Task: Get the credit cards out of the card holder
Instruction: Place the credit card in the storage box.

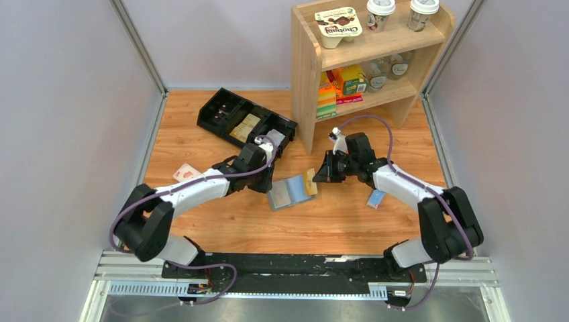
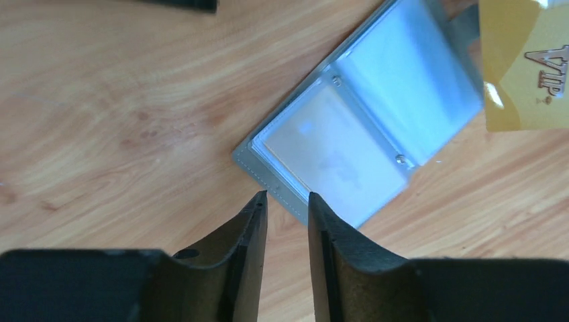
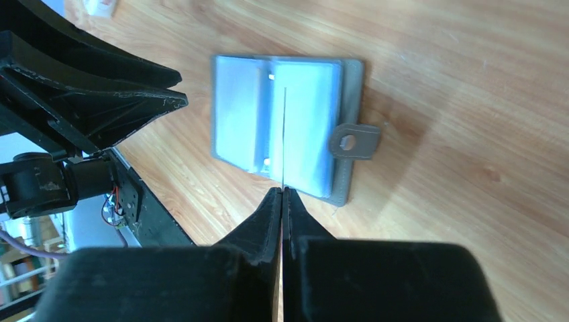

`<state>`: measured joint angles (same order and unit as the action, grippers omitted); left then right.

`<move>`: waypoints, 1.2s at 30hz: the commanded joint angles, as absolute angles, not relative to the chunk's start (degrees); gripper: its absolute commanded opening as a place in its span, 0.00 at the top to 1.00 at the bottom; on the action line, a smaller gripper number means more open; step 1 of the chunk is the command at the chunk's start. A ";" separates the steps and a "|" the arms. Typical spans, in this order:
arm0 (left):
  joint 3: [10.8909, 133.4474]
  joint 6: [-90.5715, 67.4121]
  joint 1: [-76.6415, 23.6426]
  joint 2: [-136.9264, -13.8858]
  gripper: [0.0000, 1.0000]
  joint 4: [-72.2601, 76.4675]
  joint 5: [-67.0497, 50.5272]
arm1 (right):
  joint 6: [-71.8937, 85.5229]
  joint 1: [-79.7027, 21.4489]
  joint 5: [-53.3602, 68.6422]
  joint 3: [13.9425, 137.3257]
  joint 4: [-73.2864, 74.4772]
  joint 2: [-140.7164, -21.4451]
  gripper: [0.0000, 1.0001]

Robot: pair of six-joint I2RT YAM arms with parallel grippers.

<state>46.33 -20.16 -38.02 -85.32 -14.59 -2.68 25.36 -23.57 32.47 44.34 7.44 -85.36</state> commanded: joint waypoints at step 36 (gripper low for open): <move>69.17 13.98 -35.16 -72.50 0.46 -28.30 -59.32 | -6.68 -39.73 40.25 67.85 33.49 -66.18 1.00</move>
<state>66.50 12.53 -35.20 -71.48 -28.97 -53.87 -4.95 -39.29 38.50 65.23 34.04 -66.57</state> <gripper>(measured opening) 0.591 0.005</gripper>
